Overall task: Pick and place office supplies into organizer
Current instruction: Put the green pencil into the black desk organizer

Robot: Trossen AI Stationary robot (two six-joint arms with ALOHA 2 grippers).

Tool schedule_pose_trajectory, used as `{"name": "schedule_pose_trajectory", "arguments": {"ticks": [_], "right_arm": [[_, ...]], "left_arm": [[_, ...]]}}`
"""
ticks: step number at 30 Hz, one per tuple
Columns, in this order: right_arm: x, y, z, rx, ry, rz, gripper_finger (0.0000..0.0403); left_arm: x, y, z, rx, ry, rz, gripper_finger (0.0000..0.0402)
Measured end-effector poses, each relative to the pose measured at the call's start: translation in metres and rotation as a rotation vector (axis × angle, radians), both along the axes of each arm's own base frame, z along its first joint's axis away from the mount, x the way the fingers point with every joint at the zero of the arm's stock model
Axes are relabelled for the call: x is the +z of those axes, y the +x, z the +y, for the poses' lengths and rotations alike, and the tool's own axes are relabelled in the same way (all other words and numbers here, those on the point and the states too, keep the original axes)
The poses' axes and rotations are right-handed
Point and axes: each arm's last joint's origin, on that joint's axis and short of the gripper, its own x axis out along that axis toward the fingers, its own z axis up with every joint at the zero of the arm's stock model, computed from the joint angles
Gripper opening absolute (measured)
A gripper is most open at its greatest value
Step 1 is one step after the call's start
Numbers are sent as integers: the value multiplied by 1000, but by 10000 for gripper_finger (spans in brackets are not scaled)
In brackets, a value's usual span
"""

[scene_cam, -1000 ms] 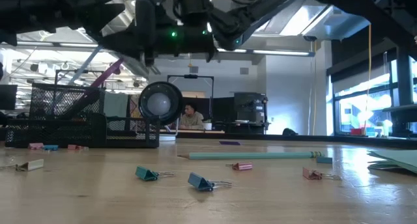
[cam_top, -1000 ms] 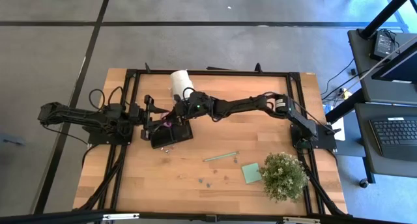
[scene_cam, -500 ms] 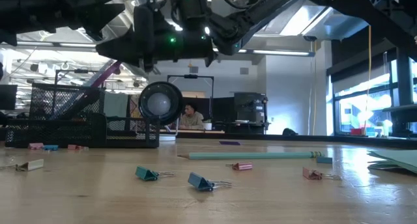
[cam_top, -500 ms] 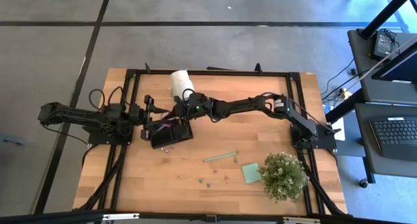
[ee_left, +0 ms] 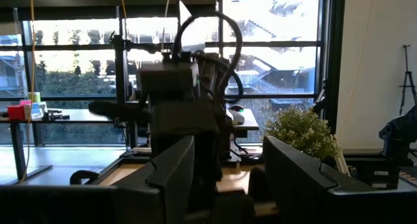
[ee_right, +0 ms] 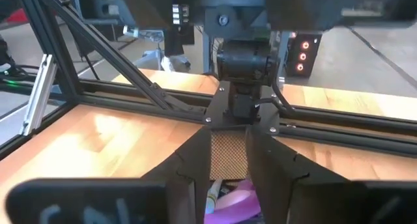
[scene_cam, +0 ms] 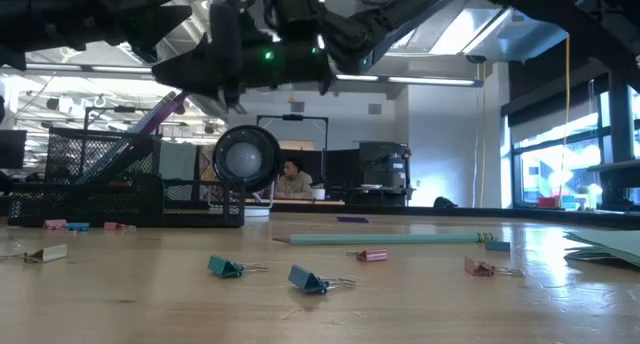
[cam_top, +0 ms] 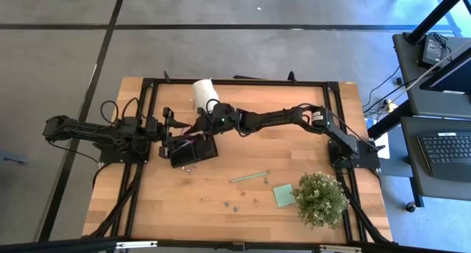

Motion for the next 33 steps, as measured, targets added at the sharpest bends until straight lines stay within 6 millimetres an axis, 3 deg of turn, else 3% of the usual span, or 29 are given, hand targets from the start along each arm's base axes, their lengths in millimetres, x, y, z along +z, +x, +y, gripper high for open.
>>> {"name": "schedule_pose_trajectory", "arguments": {"ticks": [7,13,18,23,27,33], "right_arm": [[35,-27,1,35,-112,194,101],[60,-70,9,98,-137,504,101],[74,-111,15,92,-56,796,101],[63,-142,30,57,-20,1050,101],[45,-156,49,-66,-108,1221,101],[30,-166,88,-125,-214,1293,101]], "left_arm": [[0,0,0,-1,0,1,178],[0,0,-1,-36,0,5,178],[-2,1,-1,-45,0,24,178],[-4,1,-1,-44,0,43,178],[-5,1,-1,-44,1,52,178],[-6,1,-1,-43,3,59,178]]}}
